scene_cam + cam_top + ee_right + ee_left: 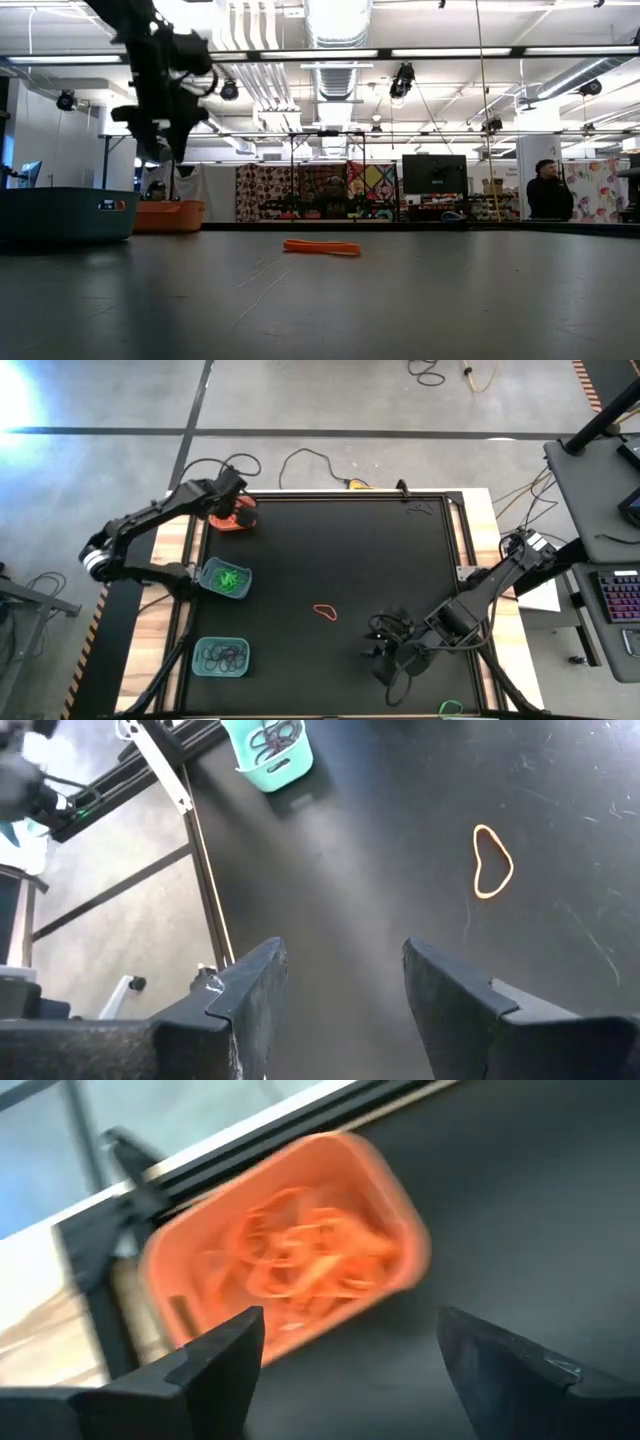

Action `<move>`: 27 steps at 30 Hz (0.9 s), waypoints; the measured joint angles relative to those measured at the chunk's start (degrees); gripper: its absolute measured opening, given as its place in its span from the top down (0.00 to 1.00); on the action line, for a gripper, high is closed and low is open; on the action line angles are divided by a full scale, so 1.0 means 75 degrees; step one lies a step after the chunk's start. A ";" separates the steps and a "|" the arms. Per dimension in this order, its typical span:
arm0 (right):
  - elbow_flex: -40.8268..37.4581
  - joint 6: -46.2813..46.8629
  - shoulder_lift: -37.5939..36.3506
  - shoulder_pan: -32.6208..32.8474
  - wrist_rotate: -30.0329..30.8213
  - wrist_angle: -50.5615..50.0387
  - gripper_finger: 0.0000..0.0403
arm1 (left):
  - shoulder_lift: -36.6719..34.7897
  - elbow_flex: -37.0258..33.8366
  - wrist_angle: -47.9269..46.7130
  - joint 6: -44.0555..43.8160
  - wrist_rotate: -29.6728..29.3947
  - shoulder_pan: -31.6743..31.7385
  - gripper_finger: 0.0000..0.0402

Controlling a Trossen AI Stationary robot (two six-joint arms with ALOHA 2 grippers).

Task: Sort rubber bands into baskets
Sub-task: Put the orange rubber band into the orange bin

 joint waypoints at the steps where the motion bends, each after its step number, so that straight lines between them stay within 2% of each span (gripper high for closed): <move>1: -0.0001 -0.0012 0.0000 0.0000 0.0010 0.0001 0.52 | -0.0153 0.0000 0.0003 -0.0056 0.0083 -0.0249 0.30; 5: -0.0021 -0.0089 0.0000 0.0000 0.0075 0.0001 0.52 | -0.0720 0.0000 0.0076 -0.0409 0.0393 -0.1610 0.30; 11: -0.0059 -0.0084 0.0000 -0.0023 0.0214 0.0001 0.52 | -0.0877 -0.0043 0.0818 -0.1079 0.0566 -0.4339 0.30; 18: -0.0074 -0.0076 0.0000 -0.0035 0.0211 0.0007 0.52 | -0.0086 -0.0355 0.3173 0.0601 0.0569 -0.7424 0.30; 21: -0.0074 -0.0070 0.0000 -0.0035 0.0208 0.0004 0.52 | 0.0530 -0.0393 0.3707 0.0547 0.0757 -0.7948 0.30; 27: -0.0074 0.0017 0.0000 -0.0070 0.0199 0.0004 0.52 | 0.1842 -0.0402 0.4752 0.0472 0.1034 -0.8220 0.30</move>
